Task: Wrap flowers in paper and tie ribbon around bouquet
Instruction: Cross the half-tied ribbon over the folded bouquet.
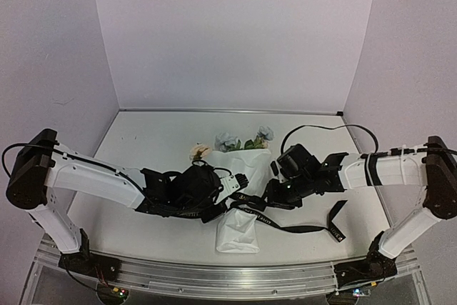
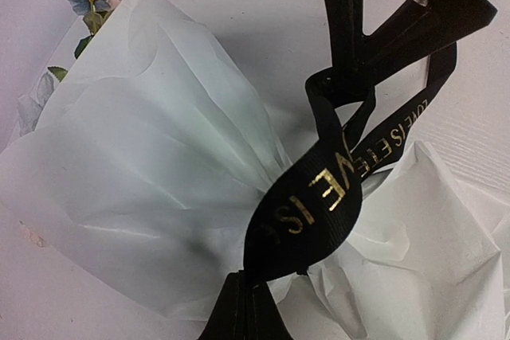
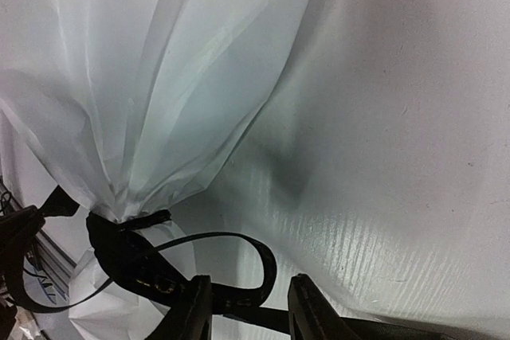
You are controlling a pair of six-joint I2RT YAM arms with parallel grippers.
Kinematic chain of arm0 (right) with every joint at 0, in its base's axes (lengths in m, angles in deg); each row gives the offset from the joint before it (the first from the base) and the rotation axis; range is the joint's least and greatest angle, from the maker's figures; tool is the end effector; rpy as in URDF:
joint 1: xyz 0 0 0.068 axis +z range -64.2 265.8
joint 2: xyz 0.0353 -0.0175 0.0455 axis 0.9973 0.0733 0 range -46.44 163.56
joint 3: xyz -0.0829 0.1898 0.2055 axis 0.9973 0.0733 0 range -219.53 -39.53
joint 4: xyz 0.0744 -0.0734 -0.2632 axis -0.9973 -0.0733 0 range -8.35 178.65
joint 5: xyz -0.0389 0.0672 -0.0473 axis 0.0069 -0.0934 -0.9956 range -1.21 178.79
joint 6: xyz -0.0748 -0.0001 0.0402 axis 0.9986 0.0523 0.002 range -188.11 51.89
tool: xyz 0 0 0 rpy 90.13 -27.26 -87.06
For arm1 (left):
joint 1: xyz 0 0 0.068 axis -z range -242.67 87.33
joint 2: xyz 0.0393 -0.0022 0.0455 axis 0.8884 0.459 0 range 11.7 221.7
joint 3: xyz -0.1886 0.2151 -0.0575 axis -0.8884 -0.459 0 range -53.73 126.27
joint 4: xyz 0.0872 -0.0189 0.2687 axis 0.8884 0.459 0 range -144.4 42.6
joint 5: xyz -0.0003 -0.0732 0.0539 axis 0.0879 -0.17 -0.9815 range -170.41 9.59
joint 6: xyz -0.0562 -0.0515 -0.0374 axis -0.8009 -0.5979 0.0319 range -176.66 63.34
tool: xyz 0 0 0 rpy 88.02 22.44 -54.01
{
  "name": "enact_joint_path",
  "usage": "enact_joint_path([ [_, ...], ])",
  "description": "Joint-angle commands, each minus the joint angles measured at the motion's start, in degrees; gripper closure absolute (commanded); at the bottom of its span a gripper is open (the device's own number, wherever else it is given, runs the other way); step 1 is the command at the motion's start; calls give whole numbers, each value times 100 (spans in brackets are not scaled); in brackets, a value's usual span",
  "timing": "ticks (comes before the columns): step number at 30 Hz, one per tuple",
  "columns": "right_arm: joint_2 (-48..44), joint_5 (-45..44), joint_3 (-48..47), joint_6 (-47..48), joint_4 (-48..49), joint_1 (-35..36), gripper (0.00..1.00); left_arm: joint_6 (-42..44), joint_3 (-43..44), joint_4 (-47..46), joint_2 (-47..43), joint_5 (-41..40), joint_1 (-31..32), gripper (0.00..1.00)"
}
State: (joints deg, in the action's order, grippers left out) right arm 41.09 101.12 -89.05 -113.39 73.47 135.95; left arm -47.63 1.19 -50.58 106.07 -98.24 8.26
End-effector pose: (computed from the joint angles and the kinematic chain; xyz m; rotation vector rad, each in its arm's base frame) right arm 0.2081 0.2744 0.1613 -0.2144 2.7254 0.8709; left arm 0.1497 -0.3633 0.1729 1.3493 1.8498 -0.2002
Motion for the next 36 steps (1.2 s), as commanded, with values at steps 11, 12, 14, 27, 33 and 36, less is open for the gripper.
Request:
enact_joint_path([
  [11,33,63,71,-849,249,21,70,-90,-89,-355,-35,-100,24,100],
  [12,39,48,73,-866,246,21,70,-91,-90,-355,-27,-92,20,100],
  [14,53,9,73,-912,184,26,70,-92,-94,-355,-8,-94,21,100],
  [27,201,-27,11,-1035,104,56,78,-118,-133,-355,-8,-59,19,100],
  [33,-80,-43,12,-964,-37,99,100,-167,-146,-427,3,-64,23,99],
  [36,-331,-135,7,-813,-285,166,100,-180,-174,-568,-44,-68,17,98],
])
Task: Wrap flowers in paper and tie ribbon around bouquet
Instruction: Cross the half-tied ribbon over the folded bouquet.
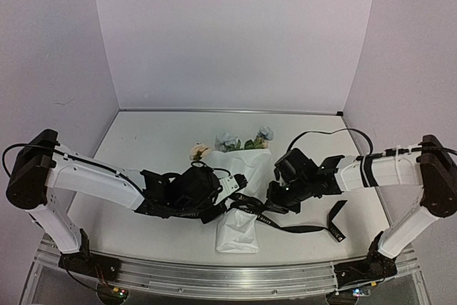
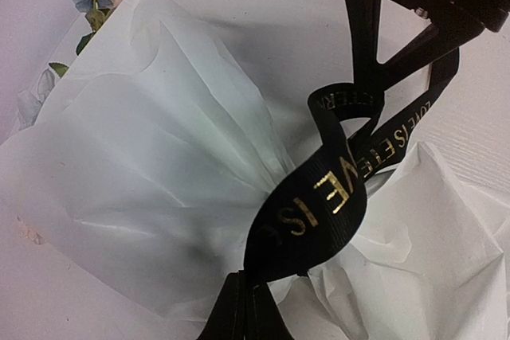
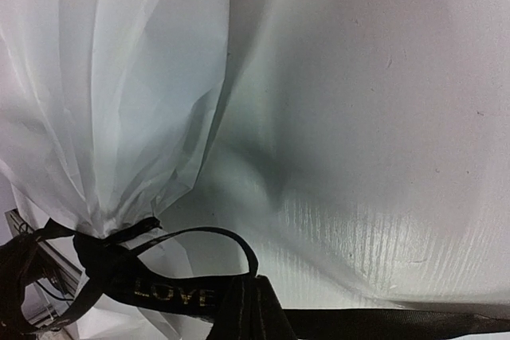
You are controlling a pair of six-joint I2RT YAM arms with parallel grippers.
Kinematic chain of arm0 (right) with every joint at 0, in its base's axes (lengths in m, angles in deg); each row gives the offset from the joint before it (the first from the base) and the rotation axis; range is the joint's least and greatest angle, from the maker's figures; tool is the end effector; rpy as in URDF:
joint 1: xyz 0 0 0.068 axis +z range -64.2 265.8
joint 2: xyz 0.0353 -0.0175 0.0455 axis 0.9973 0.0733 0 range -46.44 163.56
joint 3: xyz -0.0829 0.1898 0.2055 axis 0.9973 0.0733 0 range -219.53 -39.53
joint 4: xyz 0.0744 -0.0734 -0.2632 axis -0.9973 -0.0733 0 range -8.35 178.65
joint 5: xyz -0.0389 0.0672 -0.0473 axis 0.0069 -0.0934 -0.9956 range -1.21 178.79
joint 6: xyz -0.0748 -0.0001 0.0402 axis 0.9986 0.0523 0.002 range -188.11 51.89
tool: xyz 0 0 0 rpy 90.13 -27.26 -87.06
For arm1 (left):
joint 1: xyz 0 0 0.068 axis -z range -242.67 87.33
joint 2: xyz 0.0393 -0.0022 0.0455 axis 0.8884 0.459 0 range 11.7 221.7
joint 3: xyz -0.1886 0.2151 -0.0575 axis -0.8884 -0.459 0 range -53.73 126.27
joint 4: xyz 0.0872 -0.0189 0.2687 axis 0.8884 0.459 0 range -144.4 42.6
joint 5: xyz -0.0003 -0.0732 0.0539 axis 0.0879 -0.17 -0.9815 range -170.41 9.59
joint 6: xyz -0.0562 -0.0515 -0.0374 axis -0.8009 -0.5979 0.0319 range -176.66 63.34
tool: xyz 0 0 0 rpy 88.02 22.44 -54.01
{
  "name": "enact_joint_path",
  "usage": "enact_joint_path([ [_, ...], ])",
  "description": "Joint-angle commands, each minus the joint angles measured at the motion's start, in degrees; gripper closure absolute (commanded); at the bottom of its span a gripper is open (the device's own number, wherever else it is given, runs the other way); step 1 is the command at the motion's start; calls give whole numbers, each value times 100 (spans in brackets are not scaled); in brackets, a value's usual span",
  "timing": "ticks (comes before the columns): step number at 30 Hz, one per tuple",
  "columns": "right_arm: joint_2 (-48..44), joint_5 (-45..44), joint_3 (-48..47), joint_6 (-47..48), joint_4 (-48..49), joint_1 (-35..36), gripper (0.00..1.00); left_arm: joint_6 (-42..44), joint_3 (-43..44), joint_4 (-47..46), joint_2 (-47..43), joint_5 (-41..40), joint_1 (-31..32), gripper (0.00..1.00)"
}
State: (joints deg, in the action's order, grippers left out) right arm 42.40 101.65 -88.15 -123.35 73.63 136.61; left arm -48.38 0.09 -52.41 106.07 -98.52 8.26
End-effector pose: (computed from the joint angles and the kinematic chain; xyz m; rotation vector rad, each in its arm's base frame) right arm 0.2028 0.2752 0.1491 0.0094 2.8165 0.8944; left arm 0.1497 -0.3620 0.1696 1.3257 1.8516 -0.2099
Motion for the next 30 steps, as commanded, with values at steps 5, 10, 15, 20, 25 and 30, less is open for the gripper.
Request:
enact_joint_path([
  [5,-843,-438,59,341,-601,275,100,-127,-128,-455,-130,-53,23,82],
  [10,-1077,-696,111,466,-945,564,100,-228,-203,-534,-433,54,22,64],
  [15,-1222,-987,237,450,-1045,847,100,-354,-255,-536,-856,362,20,64],
  [20,-1351,-1250,195,529,-1213,1110,100,-463,-150,-659,-710,517,11,73],
  [25,-1456,-1521,123,648,-1411,1330,100,-560,-9,-869,-301,682,-18,78],
  [30,-1484,-1577,282,603,-1420,1453,100,-591,92,-1076,-79,989,-146,79],
])
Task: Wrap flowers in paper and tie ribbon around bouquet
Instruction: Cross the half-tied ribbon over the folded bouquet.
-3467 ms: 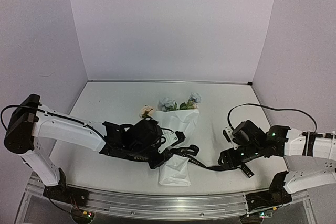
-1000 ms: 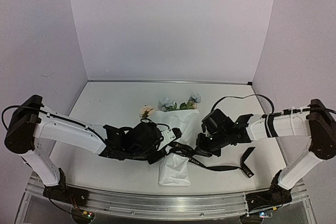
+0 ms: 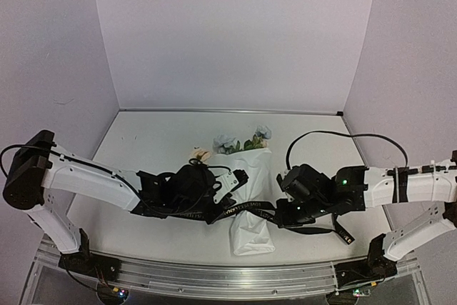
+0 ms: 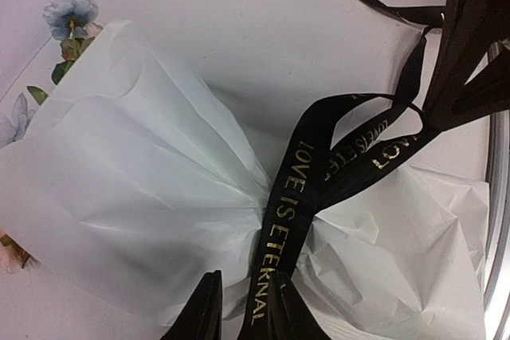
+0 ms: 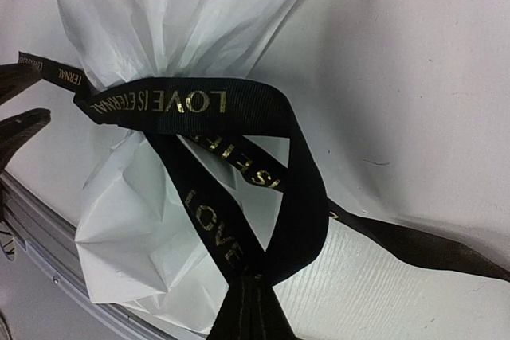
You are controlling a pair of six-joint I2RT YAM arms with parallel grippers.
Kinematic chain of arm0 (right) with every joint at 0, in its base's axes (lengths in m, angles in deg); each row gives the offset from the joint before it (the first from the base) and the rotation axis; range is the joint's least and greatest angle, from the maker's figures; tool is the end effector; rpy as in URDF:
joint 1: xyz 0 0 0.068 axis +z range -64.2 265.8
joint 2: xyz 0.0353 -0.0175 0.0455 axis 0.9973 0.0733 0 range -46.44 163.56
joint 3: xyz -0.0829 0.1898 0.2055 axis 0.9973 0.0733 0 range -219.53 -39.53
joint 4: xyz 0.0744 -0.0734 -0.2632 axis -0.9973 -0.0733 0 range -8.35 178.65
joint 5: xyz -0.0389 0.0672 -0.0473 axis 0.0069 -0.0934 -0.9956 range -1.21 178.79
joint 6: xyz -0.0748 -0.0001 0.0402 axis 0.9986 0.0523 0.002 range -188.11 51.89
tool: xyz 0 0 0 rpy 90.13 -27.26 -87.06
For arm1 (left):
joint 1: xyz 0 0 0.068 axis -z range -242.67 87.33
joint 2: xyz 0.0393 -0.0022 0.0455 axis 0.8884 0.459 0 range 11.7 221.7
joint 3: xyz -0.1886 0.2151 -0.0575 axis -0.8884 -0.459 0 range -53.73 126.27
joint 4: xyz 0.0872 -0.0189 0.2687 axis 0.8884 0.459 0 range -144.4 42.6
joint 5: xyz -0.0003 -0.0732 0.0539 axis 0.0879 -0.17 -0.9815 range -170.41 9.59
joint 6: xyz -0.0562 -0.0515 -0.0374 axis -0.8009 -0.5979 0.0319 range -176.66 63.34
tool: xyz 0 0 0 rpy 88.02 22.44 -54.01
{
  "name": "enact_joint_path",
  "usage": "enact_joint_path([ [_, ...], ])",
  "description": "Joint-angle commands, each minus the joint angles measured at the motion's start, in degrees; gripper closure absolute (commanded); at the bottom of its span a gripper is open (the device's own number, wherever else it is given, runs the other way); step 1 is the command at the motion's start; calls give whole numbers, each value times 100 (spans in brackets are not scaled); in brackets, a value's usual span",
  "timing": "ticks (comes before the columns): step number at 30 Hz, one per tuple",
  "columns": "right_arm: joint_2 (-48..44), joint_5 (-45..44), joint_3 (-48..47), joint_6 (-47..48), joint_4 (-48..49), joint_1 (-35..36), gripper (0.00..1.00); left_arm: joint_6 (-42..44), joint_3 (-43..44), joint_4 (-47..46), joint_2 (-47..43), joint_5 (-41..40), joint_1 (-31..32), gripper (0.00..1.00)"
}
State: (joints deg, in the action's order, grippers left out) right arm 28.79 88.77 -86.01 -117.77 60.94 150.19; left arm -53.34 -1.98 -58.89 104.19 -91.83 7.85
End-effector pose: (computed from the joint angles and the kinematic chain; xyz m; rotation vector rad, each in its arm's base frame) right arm 0.1269 0.2650 0.1874 -0.3513 2.7173 0.6922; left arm 0.1450 -0.3658 0.1804 1.2442 1.8429 -0.4378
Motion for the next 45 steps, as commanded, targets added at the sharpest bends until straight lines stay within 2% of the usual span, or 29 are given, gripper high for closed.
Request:
enact_joint_path([
  [1,-122,-287,124,25,-124,102,100,-102,309,-464,125,384,-130,79],
  [7,-77,-203,322,102,36,176,99,40,629,-372,454,779,-162,80],
  [20,-505,-464,534,539,-281,180,57,254,1045,-207,1129,1289,-161,88],
  [22,-439,-263,510,593,-287,177,58,257,1019,-195,1131,1273,-161,89],
  [25,-163,230,417,564,-235,179,69,291,988,-131,1128,1251,-163,89],
  [28,-50,266,513,449,-62,178,76,291,905,-151,1075,1232,-182,90],
  [36,228,634,442,492,-31,178,75,310,787,152,795,1267,-197,92],
  [45,1283,1451,-752,524,132,252,73,-29,272,809,-519,732,-221,88],
])
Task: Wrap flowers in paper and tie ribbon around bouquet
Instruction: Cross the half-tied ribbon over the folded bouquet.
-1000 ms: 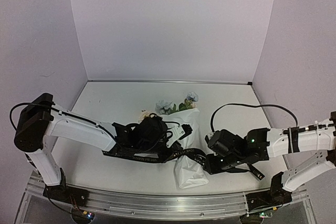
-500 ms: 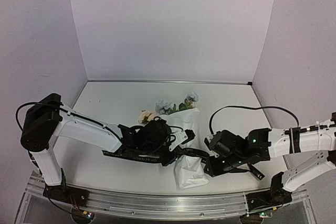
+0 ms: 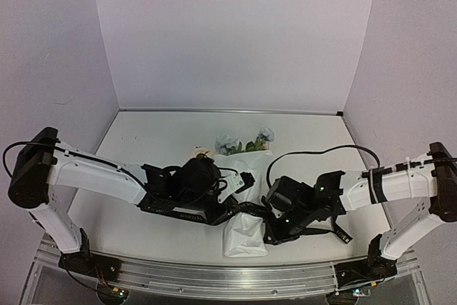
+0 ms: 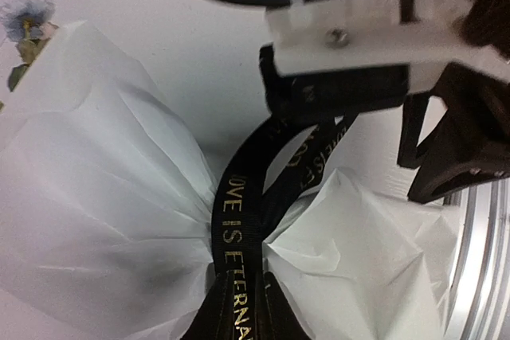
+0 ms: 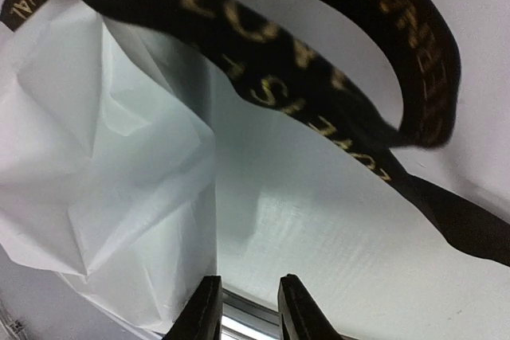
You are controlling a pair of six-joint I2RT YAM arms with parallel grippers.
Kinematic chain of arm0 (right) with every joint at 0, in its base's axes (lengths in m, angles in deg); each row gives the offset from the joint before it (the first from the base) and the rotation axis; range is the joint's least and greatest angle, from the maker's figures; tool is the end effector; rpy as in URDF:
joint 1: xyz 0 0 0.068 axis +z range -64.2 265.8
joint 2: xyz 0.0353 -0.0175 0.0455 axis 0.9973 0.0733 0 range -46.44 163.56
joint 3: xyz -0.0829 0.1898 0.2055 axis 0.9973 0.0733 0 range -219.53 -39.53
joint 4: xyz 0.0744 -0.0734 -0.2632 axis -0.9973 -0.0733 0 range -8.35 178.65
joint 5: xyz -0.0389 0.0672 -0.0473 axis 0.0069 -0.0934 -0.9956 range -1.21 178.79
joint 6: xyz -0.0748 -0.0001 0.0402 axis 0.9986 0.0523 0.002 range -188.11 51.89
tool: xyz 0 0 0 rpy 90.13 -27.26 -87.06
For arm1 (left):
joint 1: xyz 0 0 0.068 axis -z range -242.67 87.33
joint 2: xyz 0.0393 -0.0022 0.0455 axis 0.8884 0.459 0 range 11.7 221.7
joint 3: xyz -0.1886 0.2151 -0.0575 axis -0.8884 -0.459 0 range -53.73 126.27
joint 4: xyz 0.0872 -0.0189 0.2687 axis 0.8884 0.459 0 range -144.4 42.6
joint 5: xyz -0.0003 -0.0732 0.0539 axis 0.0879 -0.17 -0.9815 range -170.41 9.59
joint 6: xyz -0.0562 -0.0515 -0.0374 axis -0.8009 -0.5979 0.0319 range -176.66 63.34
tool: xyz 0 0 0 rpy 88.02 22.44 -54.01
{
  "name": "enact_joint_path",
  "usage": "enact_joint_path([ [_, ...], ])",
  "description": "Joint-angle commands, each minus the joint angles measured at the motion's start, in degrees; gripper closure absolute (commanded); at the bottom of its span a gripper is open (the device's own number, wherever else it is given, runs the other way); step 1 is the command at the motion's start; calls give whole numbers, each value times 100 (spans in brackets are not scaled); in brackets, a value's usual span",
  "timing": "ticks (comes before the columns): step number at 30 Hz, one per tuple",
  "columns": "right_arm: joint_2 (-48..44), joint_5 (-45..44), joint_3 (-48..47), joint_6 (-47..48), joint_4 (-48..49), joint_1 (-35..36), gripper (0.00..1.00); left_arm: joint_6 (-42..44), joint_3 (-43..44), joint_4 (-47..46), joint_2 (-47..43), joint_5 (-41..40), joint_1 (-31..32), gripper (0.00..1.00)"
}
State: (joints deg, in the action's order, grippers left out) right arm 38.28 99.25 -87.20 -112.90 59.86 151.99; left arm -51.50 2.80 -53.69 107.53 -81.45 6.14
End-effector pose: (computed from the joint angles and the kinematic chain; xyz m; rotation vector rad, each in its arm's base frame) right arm 0.1104 0.2840 0.1477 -0.6099 2.9128 0.6788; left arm 0.1487 -0.3800 0.1768 1.3956 1.8690 -0.5554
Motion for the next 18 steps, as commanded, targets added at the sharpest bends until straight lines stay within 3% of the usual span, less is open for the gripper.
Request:
enact_joint_path([
  [1,338,394,-661,45,239,76,71,-222,-262,318,-969,-350,-63,88],
  [4,2,128,-542,251,10,69,61,-242,-289,404,-1110,-368,-86,87],
  [10,-1614,-1105,314,1349,-1375,-91,37,-260,286,533,-696,-12,-72,82],
  [18,-3217,-1895,1718,1269,-1402,-763,28,-151,1826,1180,807,-158,371,65],
])
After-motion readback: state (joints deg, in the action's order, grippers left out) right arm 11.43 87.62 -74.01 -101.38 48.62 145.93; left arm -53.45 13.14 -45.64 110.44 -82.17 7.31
